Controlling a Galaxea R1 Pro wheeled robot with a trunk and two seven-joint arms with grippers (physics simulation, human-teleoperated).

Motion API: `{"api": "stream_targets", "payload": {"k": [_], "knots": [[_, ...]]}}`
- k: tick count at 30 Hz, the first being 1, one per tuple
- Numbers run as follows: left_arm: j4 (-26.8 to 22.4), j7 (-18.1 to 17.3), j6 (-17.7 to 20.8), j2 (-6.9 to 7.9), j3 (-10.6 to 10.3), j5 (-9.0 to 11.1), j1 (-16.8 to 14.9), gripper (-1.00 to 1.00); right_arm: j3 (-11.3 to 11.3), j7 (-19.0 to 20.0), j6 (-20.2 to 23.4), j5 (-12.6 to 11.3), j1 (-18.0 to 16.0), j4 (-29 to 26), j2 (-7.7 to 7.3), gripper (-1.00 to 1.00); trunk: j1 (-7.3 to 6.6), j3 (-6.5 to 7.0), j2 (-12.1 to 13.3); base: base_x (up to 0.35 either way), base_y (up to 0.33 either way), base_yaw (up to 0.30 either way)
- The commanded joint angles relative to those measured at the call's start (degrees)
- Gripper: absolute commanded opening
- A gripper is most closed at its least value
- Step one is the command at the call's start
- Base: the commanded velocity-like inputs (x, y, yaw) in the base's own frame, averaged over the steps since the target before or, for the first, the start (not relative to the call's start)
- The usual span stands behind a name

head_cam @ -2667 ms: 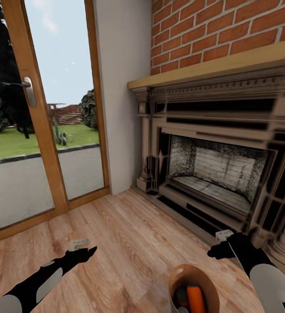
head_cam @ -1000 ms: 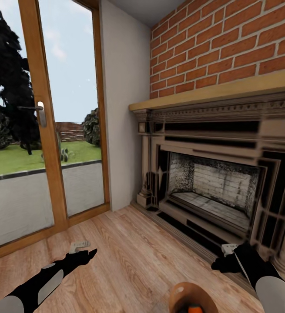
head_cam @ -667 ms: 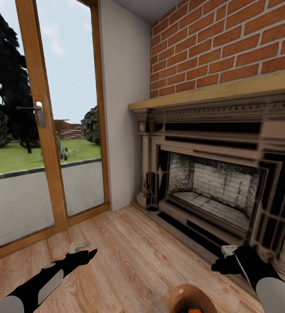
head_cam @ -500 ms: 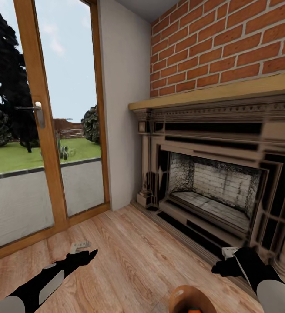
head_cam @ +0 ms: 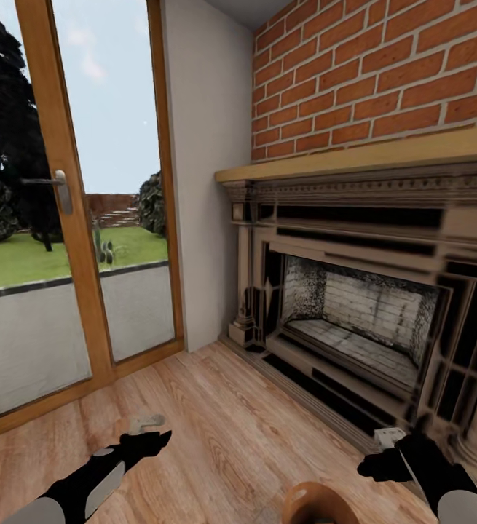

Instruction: Put the three can of soda from the living room inside the tash can in the kitchen.

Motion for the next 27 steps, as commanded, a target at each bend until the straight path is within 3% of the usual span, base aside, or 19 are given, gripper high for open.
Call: {"api": "stream_targets", "payload": {"k": [1, 2, 4, 13, 15, 18, 24, 27], "knots": [[0.0, 0.5, 0.0, -0.25, 0.0, -0.8, 0.0, 1.00, 0.0, -0.1, -0.5, 0.0, 0.4, 0.0, -0.02, 1.00, -0.23, 0.09, 0.4, 0.000, 0.000, 0.000], [0.1, 2.8, 0.0, -0.81, 0.0, -2.6, 0.0, 1.00, -0.1, -0.4, -2.1, 0.0, 1.9, 0.0, -0.06, 1.00, -0.45, 0.18, 0.8, 0.000, 0.000, 0.000], [0.2, 4.8, 0.0, -0.99, 0.0, -3.2, 0.1, 1.00, -0.1, -0.7, -3.7, 0.0, 3.1, -0.1, -0.08, 1.00, -0.89, 0.36, 1.6, 0.000, 0.000, 0.000], [2.9, 8.0, -2.0, -1.10, -0.3, -4.5, 0.4, 1.00, -0.1, -1.4, -10.5, 0.1, 8.1, -0.1, -0.09, 1.00, -2.86, 1.15, 5.2, 0.000, 0.000, 0.000], [4.8, 8.2, -3.6, -1.12, -0.3, -4.7, 0.5, 1.00, -0.1, -2.0, -11.5, 0.1, 9.2, -0.1, -0.09, 1.00, -3.30, 1.33, 6.0, 0.000, 0.000, 0.000], [11.3, 8.4, -8.4, -1.18, -0.3, -5.0, 0.9, 1.00, -0.1, -6.3, -15.5, 0.0, 12.2, 0.0, -0.01, 1.00, -3.96, 1.59, 7.2, 0.000, 0.000, 0.000], [18.5, 8.5, -9.7, -0.90, 0.2, -4.8, 2.2, 1.00, -0.6, -8.9, -17.9, -0.1, 15.1, 0.2, -0.11, 1.00, -5.28, 2.12, 9.6, 0.000, 0.000, 0.000], [21.8, 8.5, -9.8, -0.62, 0.3, -4.8, 4.7, 1.00, -1.5, -9.1, -19.9, 0.0, 16.6, 0.4, -0.16, 1.00, -5.94, 2.39, 10.8, 0.000, 0.000, 0.000]]}}
